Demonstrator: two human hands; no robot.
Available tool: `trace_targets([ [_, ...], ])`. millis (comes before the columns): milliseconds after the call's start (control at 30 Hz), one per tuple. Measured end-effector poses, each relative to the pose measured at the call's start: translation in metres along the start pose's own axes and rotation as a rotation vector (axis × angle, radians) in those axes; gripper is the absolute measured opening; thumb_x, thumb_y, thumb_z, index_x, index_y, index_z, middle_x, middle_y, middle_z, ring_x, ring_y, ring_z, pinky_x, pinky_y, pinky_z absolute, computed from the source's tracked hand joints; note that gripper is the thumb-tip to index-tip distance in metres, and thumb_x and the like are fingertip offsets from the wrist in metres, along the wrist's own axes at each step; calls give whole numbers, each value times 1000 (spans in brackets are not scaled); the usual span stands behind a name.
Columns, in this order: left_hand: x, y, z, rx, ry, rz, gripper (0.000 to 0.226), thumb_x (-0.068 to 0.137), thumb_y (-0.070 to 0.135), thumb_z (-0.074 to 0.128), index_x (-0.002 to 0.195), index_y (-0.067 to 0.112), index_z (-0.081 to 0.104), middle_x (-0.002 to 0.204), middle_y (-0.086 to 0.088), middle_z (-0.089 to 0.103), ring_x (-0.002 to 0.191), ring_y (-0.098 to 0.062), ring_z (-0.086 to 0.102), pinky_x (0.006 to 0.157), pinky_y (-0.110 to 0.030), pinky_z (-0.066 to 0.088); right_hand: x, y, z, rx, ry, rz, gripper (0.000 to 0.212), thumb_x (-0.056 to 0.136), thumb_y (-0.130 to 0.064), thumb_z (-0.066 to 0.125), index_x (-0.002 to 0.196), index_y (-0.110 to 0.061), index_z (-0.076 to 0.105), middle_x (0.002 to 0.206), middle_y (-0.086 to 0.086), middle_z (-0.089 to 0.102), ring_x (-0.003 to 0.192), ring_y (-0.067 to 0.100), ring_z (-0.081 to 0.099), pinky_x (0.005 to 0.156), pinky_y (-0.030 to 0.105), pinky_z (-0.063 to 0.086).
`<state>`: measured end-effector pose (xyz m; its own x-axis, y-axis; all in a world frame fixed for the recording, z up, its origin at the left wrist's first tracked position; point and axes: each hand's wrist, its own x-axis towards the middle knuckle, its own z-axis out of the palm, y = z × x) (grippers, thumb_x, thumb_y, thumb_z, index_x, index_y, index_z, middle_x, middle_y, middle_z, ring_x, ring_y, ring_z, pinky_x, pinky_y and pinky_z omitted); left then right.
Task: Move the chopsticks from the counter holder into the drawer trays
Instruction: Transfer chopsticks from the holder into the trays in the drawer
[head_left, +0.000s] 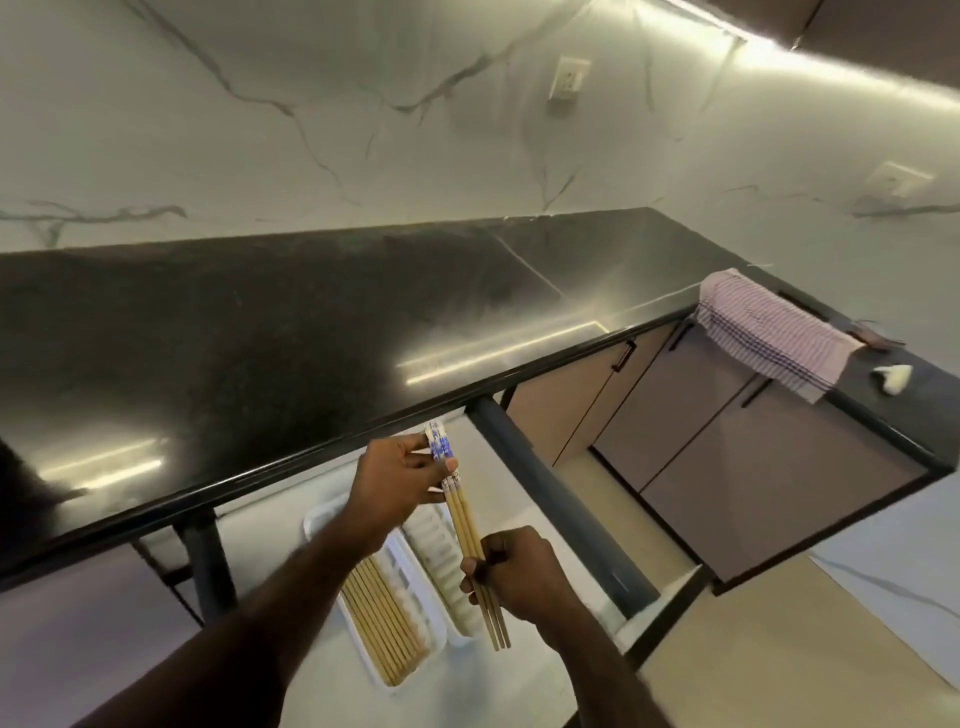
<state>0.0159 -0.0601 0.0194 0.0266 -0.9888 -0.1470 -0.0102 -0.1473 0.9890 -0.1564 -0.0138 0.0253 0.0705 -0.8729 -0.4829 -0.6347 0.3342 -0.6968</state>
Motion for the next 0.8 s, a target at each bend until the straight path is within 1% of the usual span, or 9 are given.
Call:
trace_targets([
  [133, 27, -41, 1, 50, 37, -126, 12, 85, 16, 71, 95, 9, 69, 78, 1, 77, 74, -16, 75, 65, -30, 61, 46, 20, 12, -62, -32, 41, 18, 87, -11, 65, 87, 5, 72, 88, 20, 75, 85, 34, 71, 85, 47, 57],
  [267, 39, -72, 3, 253, 100, -173, 5, 87, 26, 69, 84, 21, 70, 74, 3, 76, 68, -10, 74, 73, -37, 61, 77, 37, 22, -134, -74, 72, 15, 84, -8, 63, 77, 2, 73, 81, 15, 76, 80, 30, 73, 82, 45, 58],
  [400, 54, -103, 9, 696, 103, -138, 27, 93, 36, 56, 113, 19, 63, 107, -2, 70, 95, -17, 66, 86, -30, 48, 107, 49, 31, -181, -114, 97, 20, 81, -9, 60, 68, -7, 75, 71, 7, 76, 71, 18, 73, 80, 37, 59],
  [467, 57, -117, 11, 646, 100, -206, 44, 93, 42, 54, 131, 20, 50, 119, -4, 66, 103, -20, 64, 91, -37, 52, 121, 55, 36, -186, -119, 106, 21, 82, -11, 60, 67, -8, 76, 68, 4, 76, 64, 13, 70, 74, 31, 59],
  [533, 59, -129, 14, 643, 89, -221, 63, 93, 41, 55, 148, 22, 28, 128, -5, 61, 110, -23, 63, 89, -37, 54, 133, 59, 41, -192, -125, 127, 22, 83, -12, 59, 70, -9, 77, 67, 2, 76, 59, 9, 69, 65, 24, 56],
  [633, 61, -145, 20, 708, 79, -180, 73, 93, 36, 57, 151, 24, 14, 133, -5, 57, 111, -20, 62, 85, -34, 52, 148, 69, 51, -174, -126, 146, 22, 82, -8, 58, 69, -7, 76, 66, 3, 75, 52, 5, 64, 58, 19, 51],
  [667, 61, -150, 20, 753, 77, -153, 73, 93, 35, 57, 151, 22, 15, 136, -5, 55, 116, -20, 59, 94, -37, 50, 151, 71, 54, -172, -128, 147, 22, 82, -7, 58, 69, -6, 76, 66, 4, 75, 49, 4, 63, 55, 17, 49],
  [733, 62, -160, 21, 888, 53, -111, 71, 93, 37, 55, 151, 17, 17, 145, -6, 47, 132, -22, 47, 114, -45, 31, 157, 75, 60, -211, -148, 142, 20, 82, -9, 59, 71, -6, 76, 67, 5, 75, 46, 2, 60, 51, 13, 45],
  [800, 61, -165, 23, 1005, 25, -93, 70, 95, 36, 52, 151, 14, 16, 149, -7, 44, 137, -22, 41, 119, -45, 19, 162, 80, 65, -275, -171, 132, 17, 81, -14, 62, 79, -7, 77, 78, 8, 75, 63, 10, 66, 59, 19, 49],
])
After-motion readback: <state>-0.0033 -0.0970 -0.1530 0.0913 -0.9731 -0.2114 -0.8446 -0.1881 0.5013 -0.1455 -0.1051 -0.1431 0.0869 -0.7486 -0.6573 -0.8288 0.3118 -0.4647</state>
